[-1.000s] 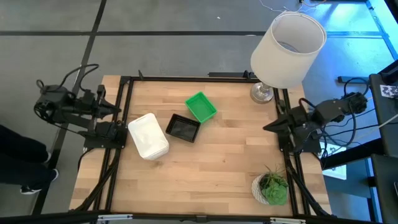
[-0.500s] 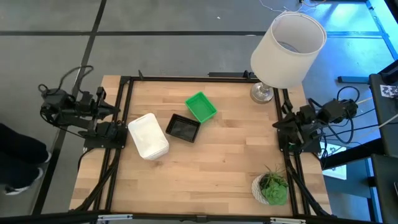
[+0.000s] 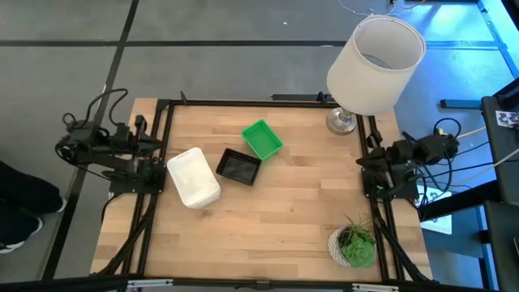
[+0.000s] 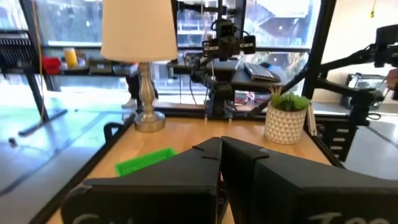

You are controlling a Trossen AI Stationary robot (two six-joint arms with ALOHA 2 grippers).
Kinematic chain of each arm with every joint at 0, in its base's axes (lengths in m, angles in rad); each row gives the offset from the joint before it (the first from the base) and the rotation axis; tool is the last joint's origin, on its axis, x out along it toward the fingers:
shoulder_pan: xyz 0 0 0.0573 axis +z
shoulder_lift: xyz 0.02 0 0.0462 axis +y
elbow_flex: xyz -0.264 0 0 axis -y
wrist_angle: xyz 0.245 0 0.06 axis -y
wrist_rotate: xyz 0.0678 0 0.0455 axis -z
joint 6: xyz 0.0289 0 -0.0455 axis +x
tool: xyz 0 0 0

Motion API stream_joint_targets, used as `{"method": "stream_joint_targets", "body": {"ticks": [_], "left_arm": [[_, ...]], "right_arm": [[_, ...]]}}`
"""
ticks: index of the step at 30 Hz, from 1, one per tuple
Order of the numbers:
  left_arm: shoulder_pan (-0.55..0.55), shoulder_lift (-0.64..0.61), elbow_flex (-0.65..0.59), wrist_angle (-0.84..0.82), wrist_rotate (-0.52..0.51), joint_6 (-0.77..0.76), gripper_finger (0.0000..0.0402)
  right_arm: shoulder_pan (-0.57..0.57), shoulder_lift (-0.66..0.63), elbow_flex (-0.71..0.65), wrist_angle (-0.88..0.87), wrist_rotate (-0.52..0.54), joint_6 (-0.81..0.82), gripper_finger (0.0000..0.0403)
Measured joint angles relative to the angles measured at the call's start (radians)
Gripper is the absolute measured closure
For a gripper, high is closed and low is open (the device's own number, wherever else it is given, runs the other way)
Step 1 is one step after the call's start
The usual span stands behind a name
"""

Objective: Stack baskets by color
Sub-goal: Return to Home Position

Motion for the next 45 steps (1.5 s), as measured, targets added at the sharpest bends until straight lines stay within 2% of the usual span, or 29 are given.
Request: {"method": "stream_joint_targets", "body": {"ticks": [5,13,19,25,30,45], "left_arm": [[0.000,0.000,-0.117,0.143,-0.018,0.054,0.0401],[0.000,0.000,-0.327,0.315,-0.082,0.064,0.0401],[0.000,0.000,-0.506,0.448,-0.131,0.066,0.0401],[0.001,-0.001,-0.652,0.574,-0.132,0.095,0.0401],[0.013,0.001,-0.698,0.703,-0.070,0.175,0.0401],[0.036,0.000,-0.700,0.706,-0.071,0.219,0.0401]], "right_arm": [[0.000,0.000,-0.093,0.155,-0.050,-0.091,0.0403],[0.000,0.000,-0.268,0.324,-0.051,-0.087,0.0403],[0.000,0.000,-0.419,0.492,0.017,-0.089,0.0403],[-0.011,0.000,-0.429,0.474,0.017,-0.099,0.0403],[-0.011,0.000,-0.429,0.445,0.017,-0.202,0.0403],[-0.011,0.001,-0.429,0.390,0.054,-0.215,0.0403]]}}
